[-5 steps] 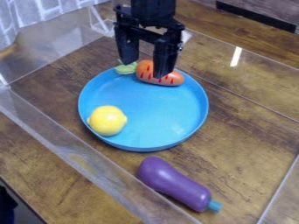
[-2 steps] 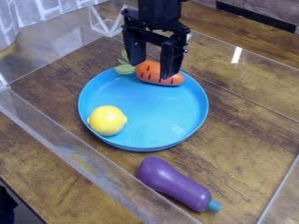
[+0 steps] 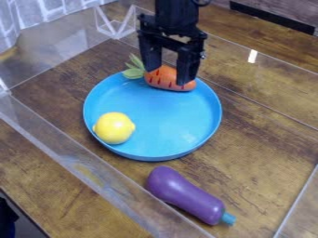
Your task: Move the carrot to the right side
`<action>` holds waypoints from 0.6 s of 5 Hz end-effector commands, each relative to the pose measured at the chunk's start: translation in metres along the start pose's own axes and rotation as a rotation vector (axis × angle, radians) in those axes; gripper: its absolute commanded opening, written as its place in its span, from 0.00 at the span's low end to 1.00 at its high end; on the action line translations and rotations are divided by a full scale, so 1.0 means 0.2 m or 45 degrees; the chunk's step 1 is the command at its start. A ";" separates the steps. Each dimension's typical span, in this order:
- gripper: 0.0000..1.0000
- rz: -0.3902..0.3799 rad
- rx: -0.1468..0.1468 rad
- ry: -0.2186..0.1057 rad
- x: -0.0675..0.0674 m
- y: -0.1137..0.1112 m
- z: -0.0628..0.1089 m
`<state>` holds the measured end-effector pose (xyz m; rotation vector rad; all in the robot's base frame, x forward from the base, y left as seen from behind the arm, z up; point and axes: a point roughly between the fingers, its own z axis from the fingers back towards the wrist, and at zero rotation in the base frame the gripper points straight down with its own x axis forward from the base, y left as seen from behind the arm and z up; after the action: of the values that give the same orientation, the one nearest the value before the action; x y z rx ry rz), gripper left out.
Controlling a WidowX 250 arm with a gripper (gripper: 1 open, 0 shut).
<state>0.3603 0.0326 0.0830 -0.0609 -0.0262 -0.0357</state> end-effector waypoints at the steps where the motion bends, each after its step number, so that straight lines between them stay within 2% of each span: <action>1: 1.00 0.079 0.020 -0.106 0.09 0.02 0.09; 3: 1.00 0.044 0.016 -0.093 0.09 0.04 0.05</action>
<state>0.3685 0.0343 0.0740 -0.0559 -0.0293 -0.0102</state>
